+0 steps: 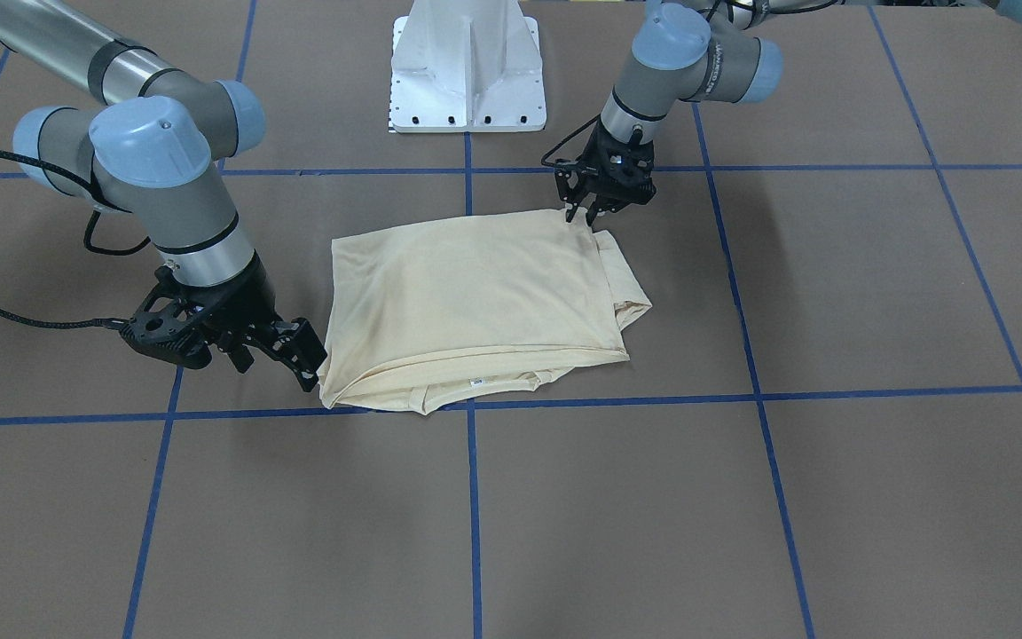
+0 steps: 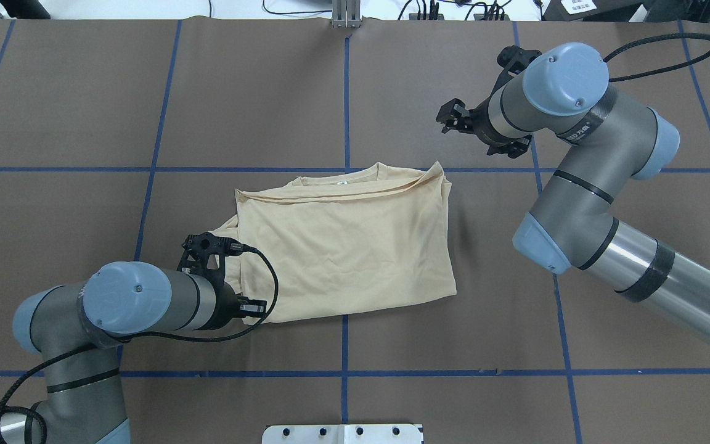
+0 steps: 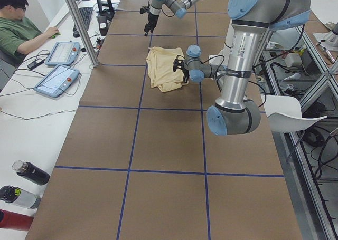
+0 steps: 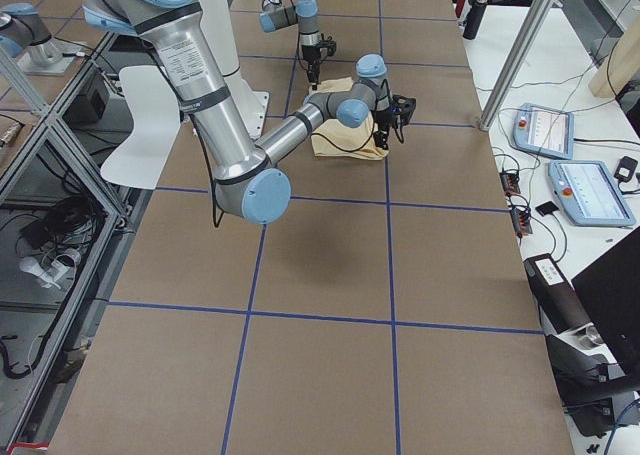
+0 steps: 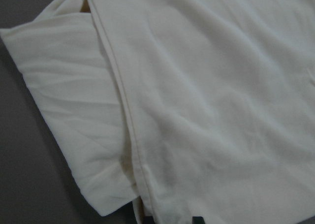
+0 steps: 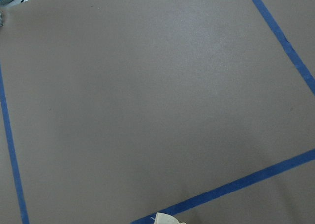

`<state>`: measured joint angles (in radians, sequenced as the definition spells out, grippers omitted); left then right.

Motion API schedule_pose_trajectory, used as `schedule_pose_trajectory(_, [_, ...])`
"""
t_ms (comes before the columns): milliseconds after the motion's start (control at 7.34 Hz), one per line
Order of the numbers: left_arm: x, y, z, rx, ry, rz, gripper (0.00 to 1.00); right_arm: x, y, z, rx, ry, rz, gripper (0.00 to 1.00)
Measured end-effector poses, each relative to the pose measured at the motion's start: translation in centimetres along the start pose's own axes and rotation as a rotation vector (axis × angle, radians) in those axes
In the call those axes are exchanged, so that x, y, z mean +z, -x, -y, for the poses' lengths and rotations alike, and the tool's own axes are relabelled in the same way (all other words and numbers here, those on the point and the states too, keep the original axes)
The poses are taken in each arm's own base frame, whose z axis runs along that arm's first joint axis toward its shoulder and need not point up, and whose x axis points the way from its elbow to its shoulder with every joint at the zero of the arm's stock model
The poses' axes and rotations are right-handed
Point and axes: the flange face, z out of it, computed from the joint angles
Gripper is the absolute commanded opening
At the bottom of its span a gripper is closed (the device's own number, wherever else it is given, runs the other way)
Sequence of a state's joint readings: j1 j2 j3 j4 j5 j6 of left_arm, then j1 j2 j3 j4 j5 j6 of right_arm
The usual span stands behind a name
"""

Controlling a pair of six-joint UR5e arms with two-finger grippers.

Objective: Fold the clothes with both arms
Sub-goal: 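Grasp the folded shirt's side edge with the left gripper and lift it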

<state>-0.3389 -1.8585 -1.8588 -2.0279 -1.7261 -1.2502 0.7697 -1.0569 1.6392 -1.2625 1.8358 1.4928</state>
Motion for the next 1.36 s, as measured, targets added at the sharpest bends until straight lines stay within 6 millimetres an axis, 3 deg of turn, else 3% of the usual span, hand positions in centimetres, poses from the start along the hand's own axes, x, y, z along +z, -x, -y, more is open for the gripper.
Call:
schedule_pose_trajectory(409, [-0.1, 0.4, -0.3, 0.008, 0.004, 0.008, 0.0, 0.2, 0.0, -0.2, -0.002, -0.001, -0.002, 1.0])
schedule_pose_trajectory(681, [-0.5, 1.8, 1.1, 0.056, -0.018, 0.032, 0.0, 0.4, 0.0, -0.3, -0.004, 0.0, -0.005, 1.0])
schedule_pose_trajectory(954, [-0.5, 5.6, 6.7, 0.137, -0.084, 0.107, 0.0, 0.5, 0.1, -0.6, -0.008, 0.002, -0.006, 1.0])
schedule_pose_trajectory(1090, [0.1, 7.4, 11.3, 0.178, -0.121, 0.163, 0.0, 0.6, 0.1, -0.8, -0.011, 0.002, -0.007, 1.0])
schedule_pose_trajectory(1363, [1.2, 9.6, 23.0, 0.231, -0.184, 0.276, 0.0, 0.8, 0.3, -1.1, -0.015, -0.001, -0.007, 1.0])
